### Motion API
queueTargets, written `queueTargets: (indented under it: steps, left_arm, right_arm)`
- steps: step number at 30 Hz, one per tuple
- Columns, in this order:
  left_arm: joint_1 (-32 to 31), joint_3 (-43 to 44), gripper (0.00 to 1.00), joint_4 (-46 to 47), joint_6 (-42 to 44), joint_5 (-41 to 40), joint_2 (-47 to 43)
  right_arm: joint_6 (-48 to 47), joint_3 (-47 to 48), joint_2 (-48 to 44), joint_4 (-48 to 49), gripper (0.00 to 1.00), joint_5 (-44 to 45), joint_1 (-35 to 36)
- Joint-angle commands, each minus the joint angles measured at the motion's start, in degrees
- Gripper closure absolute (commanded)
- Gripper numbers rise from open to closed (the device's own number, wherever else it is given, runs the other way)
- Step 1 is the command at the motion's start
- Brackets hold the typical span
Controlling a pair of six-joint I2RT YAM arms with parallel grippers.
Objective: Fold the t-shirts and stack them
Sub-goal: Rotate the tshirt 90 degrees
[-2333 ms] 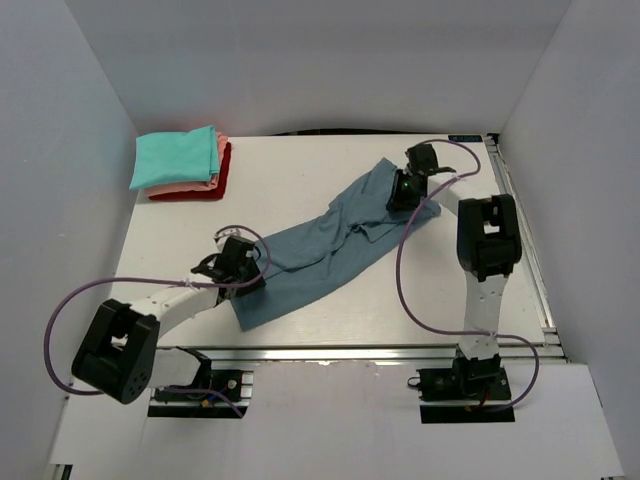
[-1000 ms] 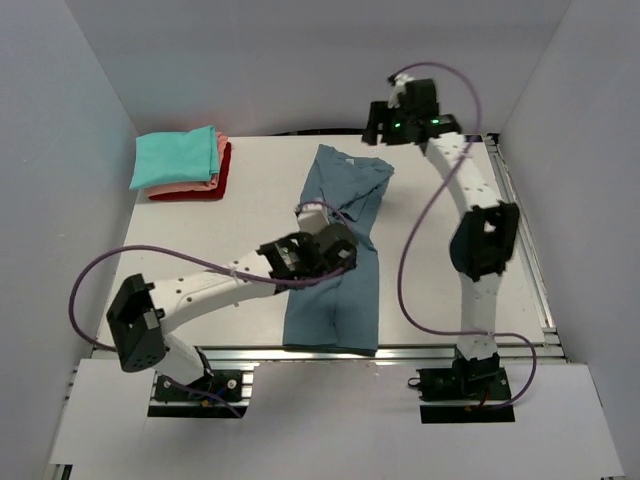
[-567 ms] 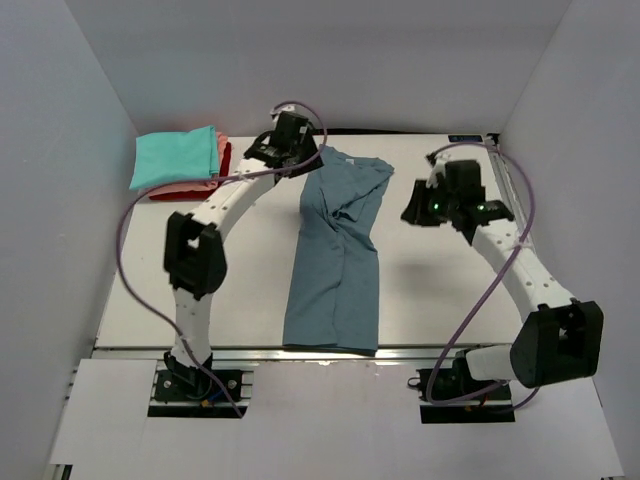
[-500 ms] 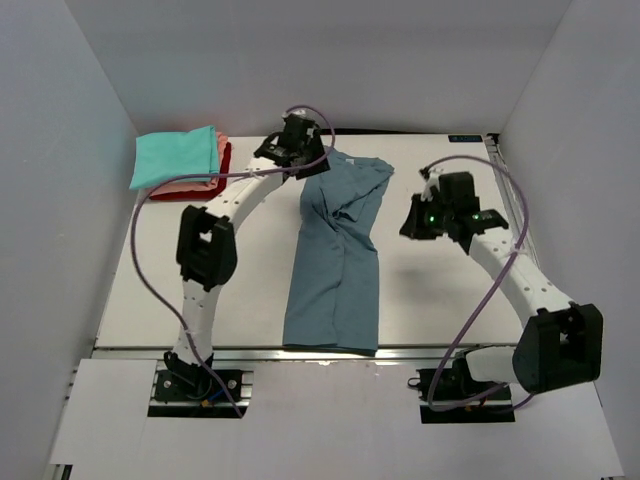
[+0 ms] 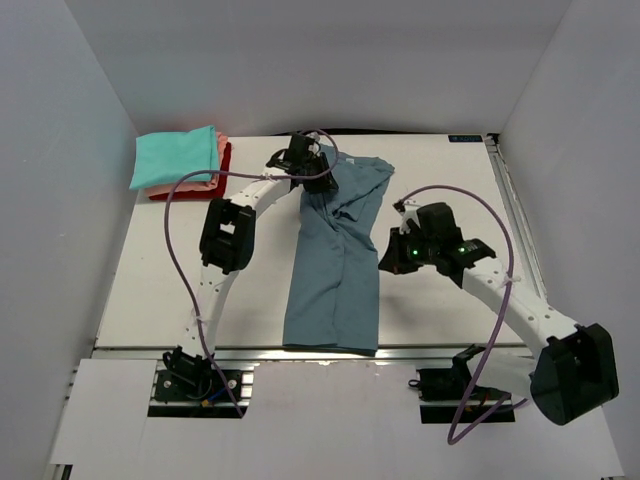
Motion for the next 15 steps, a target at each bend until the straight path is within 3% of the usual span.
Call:
queueTargets:
  steps: [1, 6, 11, 15]
  left_arm:
    - [0.38, -1.75, 0.57, 7.46, -1.95, 2.46, -2.00]
    - [1.35, -6.75, 0.59, 14.41, -6.16, 0.96, -1.99]
    - [1.61, -3.78, 0.62, 15.92, -8.01, -1.93, 2.30]
    - [1.88, -7.97, 0.66, 20.64, -10.38, -5.88, 1.88]
  right_arm:
    - [1.47, -1.82, 0.66, 3.78, 1.00, -0.95, 2.09]
    - [0.86, -3.76, 3.91, 5.01, 1.00, 3.42, 7.37]
    - [2.52, -8.32, 4.10, 11.24, 1.00, 4.67, 11.59]
    - [3.41, -11.84, 5.32, 15.99, 1.00, 5.02, 13.35]
